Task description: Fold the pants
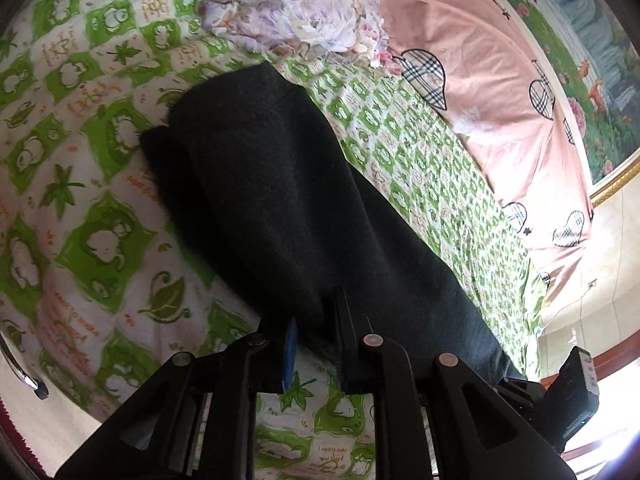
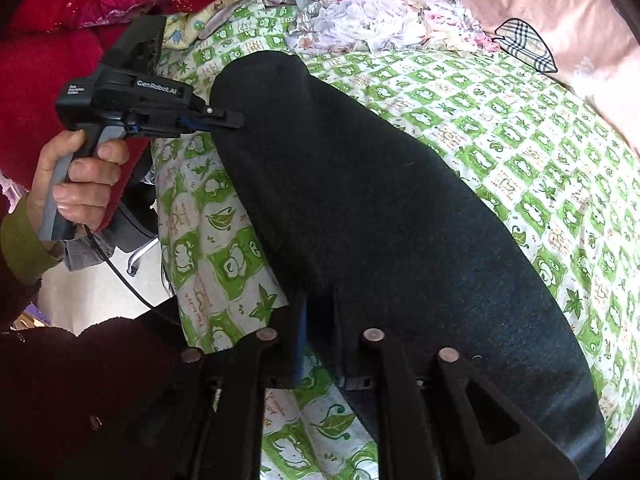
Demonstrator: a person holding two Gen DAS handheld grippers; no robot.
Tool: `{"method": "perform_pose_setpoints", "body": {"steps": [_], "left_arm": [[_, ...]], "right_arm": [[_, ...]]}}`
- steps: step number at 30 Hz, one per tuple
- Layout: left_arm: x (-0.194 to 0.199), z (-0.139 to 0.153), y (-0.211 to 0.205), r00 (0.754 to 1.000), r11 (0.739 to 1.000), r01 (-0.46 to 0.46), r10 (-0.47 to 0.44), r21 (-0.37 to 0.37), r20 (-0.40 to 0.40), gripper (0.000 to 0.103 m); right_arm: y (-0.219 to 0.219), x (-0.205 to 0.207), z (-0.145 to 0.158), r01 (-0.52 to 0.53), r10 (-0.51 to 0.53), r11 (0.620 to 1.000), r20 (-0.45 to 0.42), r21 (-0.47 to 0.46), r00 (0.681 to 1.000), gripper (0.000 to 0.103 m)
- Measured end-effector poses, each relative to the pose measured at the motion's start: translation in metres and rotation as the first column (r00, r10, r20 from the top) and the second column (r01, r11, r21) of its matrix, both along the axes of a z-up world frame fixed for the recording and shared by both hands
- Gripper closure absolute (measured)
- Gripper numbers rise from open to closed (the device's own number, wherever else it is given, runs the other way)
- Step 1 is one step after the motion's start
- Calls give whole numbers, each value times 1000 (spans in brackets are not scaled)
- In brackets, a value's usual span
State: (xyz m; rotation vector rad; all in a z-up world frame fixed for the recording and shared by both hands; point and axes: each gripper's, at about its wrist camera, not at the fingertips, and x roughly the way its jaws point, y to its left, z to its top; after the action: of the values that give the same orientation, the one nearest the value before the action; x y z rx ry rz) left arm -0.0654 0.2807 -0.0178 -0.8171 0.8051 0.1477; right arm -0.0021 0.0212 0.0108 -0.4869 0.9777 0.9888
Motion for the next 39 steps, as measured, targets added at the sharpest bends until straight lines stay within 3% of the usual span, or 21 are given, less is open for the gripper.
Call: {"method": "perform_pose_setpoints", "body": {"steps": [2,5,10,14,18,21,29,31,33,34,35,37,39], "left_arm": [[-6,3,4,1000,1000,-12,12,4,-10,78],[-16,10,13,999,999,-47,48,22,-18,51],[-28,17,29,995,995,-92,93,46,-26,39],[-25,13,44,993,994,-109,110,19,-47,39],[-12,10,53,990,993,-112,115,38,-84,39],[-8,7,58,988,993,-114,118,42,-99,39],[1,-5,71,989,993,-121,121,2,-83,39],[10,-8,72,990,993,-114,114,8,-78,40],[18,-9,71,991,994,-107,108,20,-76,41],[21,-9,70,992,994,-103,105,29,-73,42],[25,-9,69,993,994,-97,100,43,-68,47],[30,-9,67,993,993,-85,90,78,-76,57],[31,-5,66,995,994,-68,73,89,-62,78]], "right_arm": [[-1,-2,5,-2,2,1000,3,13,1000,65],[-2,-3,13,-6,7,999,-6,42,1000,65],[-1,11,24,25,-20,994,-51,105,999,65],[3,42,30,104,-93,984,-85,146,992,65],[6,94,37,220,-185,949,-165,224,969,65],[13,133,29,289,-245,936,-216,202,945,65],[53,170,-24,234,-207,971,-327,43,922,65],[57,173,-42,231,-200,972,-387,34,900,65],[54,174,-46,231,-188,971,-407,60,894,69],[54,170,-46,212,-166,975,-420,67,892,78],[55,166,-45,192,-144,979,-433,70,890,86],[60,153,-39,145,-116,988,-370,51,922,89],[66,142,-24,121,-104,992,-286,44,953,92]]}}
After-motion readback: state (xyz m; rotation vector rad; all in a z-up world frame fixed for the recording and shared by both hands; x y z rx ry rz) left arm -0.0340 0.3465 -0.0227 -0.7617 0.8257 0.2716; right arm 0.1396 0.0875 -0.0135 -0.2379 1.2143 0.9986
